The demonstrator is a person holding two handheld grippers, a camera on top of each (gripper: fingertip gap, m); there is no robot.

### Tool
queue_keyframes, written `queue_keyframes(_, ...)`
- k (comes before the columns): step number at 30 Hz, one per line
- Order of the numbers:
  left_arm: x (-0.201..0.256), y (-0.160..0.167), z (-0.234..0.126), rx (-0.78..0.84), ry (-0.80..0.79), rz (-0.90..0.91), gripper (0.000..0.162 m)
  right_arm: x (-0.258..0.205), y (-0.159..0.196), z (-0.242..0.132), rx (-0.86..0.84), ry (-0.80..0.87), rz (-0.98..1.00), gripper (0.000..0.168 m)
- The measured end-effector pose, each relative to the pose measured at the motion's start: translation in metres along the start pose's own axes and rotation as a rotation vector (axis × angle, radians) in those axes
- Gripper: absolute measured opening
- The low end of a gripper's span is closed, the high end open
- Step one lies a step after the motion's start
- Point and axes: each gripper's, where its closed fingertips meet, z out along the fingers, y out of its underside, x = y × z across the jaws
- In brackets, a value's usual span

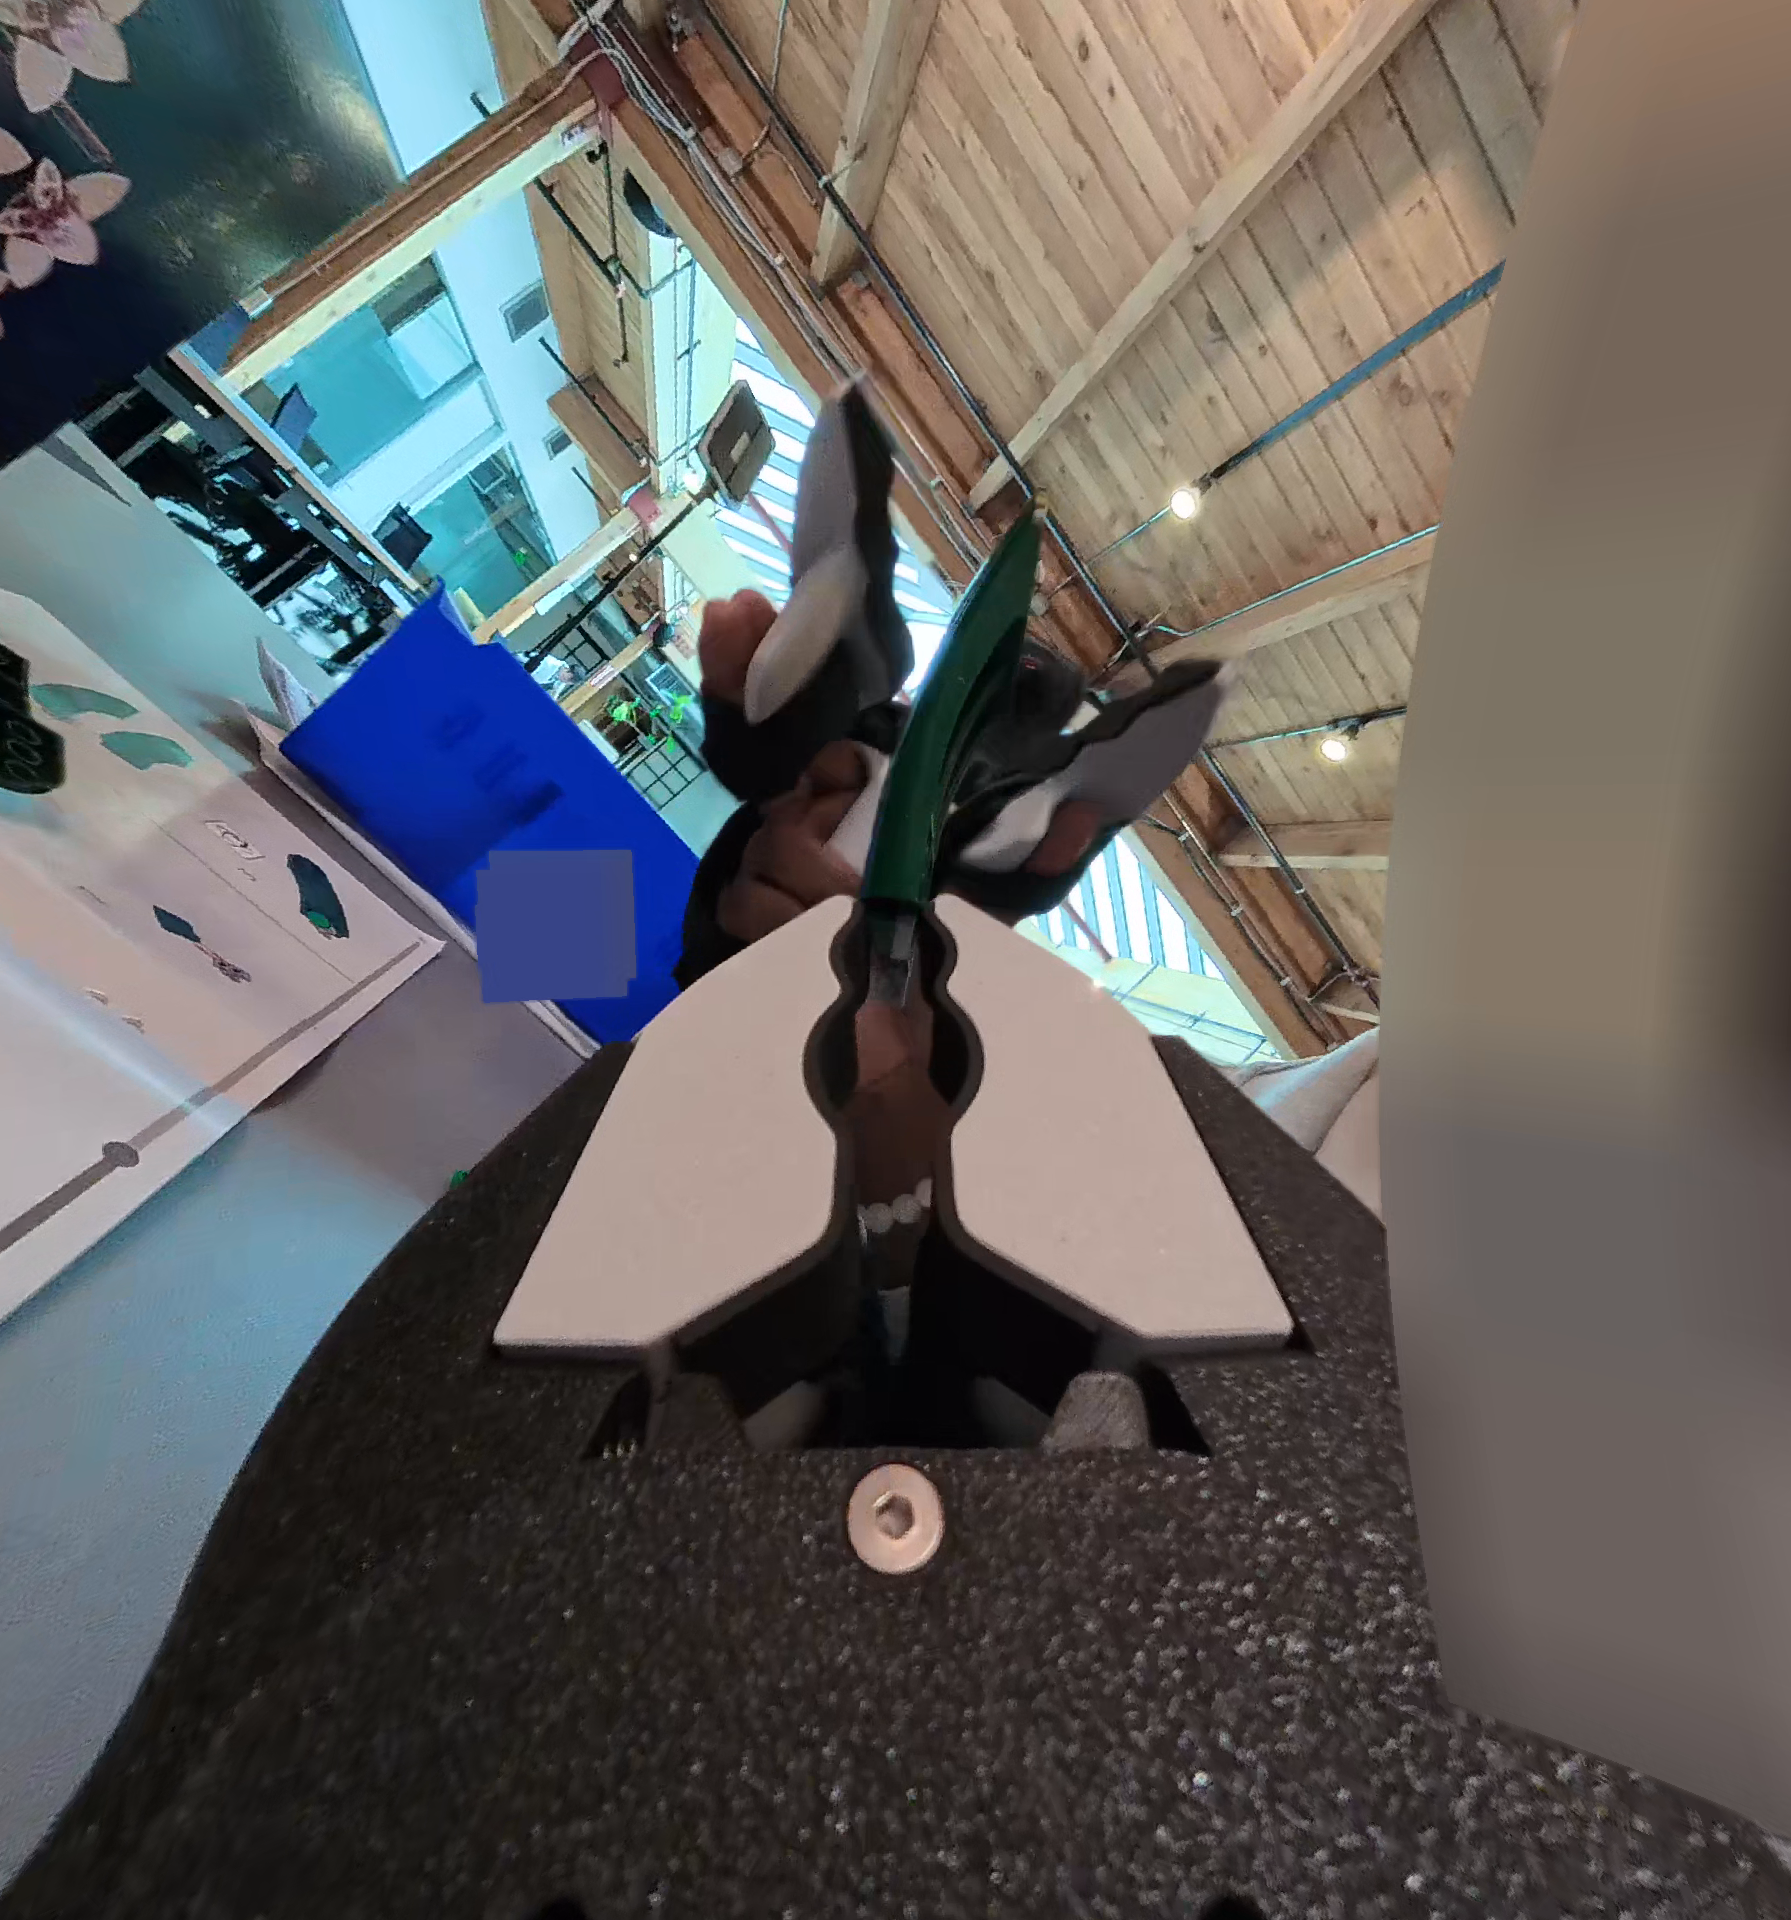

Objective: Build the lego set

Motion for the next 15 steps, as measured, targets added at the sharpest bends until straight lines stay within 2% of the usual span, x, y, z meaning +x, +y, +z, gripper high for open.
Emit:
queue_keyframes(2, 0.002, -0.001, 0.0, 0.003, 0.016, -0.003, 0.007, -0.016, 0.03, -0.007, -0.144, -0.152, 0.109, 0.055)
queue_keyframes(3, 0.004, -0.001, 0.001, 0.0, 0.026, -0.003, 0.007, -0.022, 0.044, -0.008, -0.197, -0.196, 0.171, 0.046)
queue_keyframes(4, 0.006, 0.0, 0.002, -0.012, 0.034, -0.003, 0.007, -0.027, 0.054, -0.007, -0.222, -0.233, 0.223, 0.045)
queue_keyframes(7, 0.011, 0.01, 0.007, -0.064, 0.054, 0.01, 0.007, -0.035, 0.057, -0.004, -0.169, -0.292, 0.274, 0.02)
queue_keyframes(13, 0.012, 0.011, 0.007, -0.105, 0.012, 0.054, 0.007, -0.034, 0.057, -0.003, -0.13, -0.275, 0.256, 0.018)
queue_keyframes(15, 0.012, 0.009, 0.007, -0.105, 0.01, 0.052, 0.007, -0.03, 0.056, -0.002, -0.12, -0.239, 0.267, 0.024)
